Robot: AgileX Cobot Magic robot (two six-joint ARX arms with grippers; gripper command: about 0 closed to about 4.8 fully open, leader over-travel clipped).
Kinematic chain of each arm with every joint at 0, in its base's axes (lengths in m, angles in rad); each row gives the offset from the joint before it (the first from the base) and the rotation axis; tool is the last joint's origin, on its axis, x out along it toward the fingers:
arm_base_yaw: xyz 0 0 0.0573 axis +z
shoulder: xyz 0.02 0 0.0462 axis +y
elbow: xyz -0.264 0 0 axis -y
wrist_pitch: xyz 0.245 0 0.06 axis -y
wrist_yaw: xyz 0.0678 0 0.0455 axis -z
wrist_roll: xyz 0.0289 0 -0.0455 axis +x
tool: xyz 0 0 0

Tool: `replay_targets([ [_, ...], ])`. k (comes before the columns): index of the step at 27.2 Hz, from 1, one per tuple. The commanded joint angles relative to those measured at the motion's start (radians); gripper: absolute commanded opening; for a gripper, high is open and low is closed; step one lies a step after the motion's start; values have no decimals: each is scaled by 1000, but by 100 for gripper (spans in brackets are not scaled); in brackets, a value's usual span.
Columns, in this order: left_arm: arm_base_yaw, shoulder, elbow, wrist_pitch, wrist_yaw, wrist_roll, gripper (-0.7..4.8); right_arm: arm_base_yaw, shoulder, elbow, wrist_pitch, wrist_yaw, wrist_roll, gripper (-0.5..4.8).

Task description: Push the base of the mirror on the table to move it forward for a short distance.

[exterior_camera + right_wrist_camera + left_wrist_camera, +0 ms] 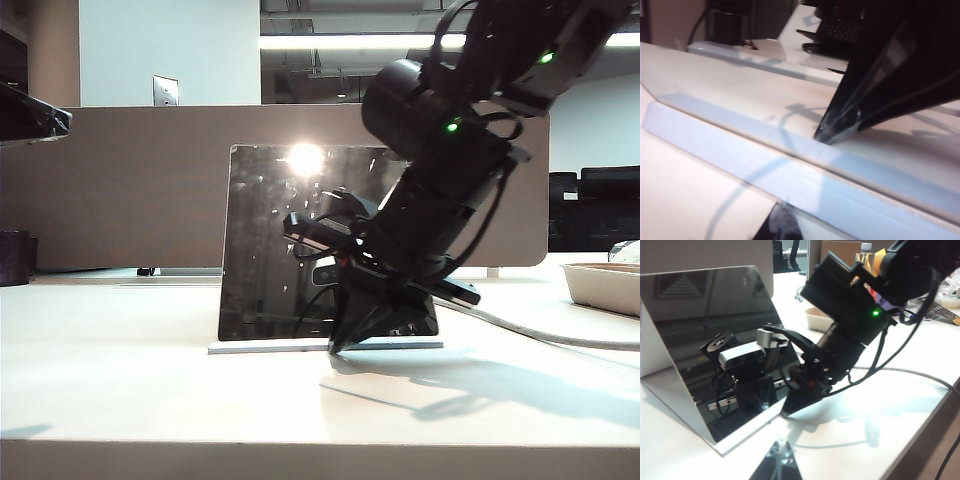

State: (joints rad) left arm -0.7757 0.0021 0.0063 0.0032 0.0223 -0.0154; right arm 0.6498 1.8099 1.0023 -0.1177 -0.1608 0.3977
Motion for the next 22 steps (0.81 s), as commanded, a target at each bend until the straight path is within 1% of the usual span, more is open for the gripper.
replay_targets([
  [1,2,0,1,11,0,4,-1,-2,52,32,-64,29,-6,-6],
  [12,55,0,1,11,0,4,-1,-26,204,211,-65,32,-6,-6],
  [22,55,1,1,11,0,4,-1,-62,315,346,-65,44,-6,-6],
])
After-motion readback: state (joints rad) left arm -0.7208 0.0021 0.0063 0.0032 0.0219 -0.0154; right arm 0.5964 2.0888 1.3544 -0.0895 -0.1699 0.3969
